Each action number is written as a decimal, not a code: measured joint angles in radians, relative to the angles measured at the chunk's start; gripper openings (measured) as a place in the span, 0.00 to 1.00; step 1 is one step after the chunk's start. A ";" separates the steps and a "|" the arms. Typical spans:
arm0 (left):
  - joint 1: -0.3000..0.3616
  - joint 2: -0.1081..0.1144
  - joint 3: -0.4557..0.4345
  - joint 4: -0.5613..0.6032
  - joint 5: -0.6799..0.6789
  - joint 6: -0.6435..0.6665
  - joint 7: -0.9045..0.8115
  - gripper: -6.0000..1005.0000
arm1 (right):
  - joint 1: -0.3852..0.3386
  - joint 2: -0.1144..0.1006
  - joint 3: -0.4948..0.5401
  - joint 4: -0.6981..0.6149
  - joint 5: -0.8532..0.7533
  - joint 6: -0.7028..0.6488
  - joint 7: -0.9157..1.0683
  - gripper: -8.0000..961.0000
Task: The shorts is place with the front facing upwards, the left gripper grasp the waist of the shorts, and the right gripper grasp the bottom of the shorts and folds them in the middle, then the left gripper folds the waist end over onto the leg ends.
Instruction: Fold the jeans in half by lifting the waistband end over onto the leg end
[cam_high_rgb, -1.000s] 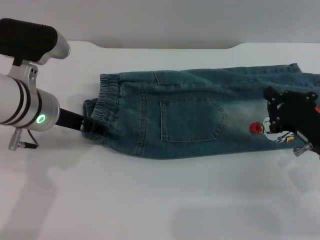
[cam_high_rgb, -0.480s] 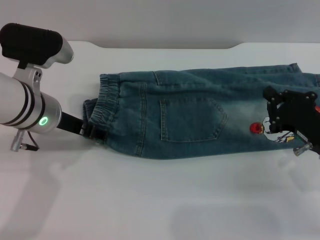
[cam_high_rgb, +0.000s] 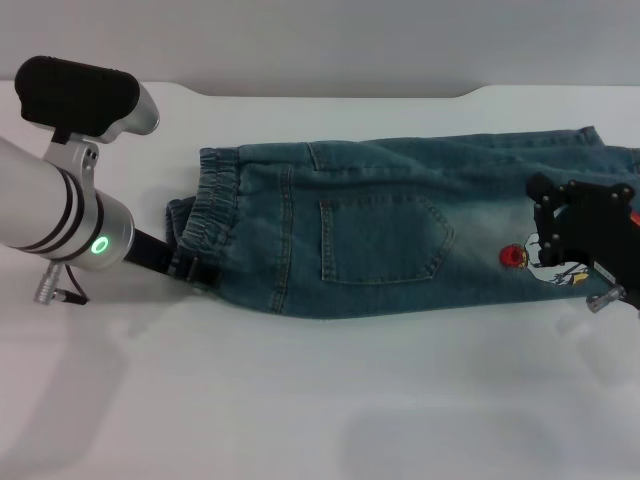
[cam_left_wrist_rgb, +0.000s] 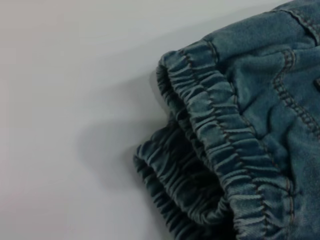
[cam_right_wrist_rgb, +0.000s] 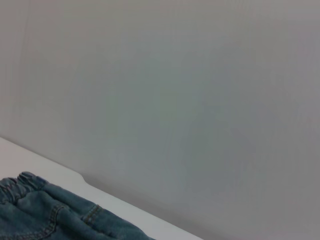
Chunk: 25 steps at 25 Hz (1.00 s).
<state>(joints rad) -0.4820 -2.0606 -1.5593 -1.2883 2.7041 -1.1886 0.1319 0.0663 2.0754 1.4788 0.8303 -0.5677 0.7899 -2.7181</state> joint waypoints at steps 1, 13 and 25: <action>-0.003 0.000 0.001 0.004 -0.001 0.001 0.000 0.85 | 0.000 0.000 0.000 0.000 0.000 0.000 0.000 0.01; -0.013 -0.002 0.001 0.015 -0.002 0.008 0.000 0.84 | 0.000 0.000 0.001 0.001 0.000 0.000 0.000 0.01; -0.031 -0.003 0.006 0.052 -0.012 0.009 0.000 0.79 | -0.002 -0.002 0.002 0.004 0.000 0.000 0.000 0.01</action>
<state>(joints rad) -0.5128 -2.0632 -1.5534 -1.2359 2.6916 -1.1794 0.1317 0.0647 2.0739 1.4803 0.8344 -0.5676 0.7899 -2.7182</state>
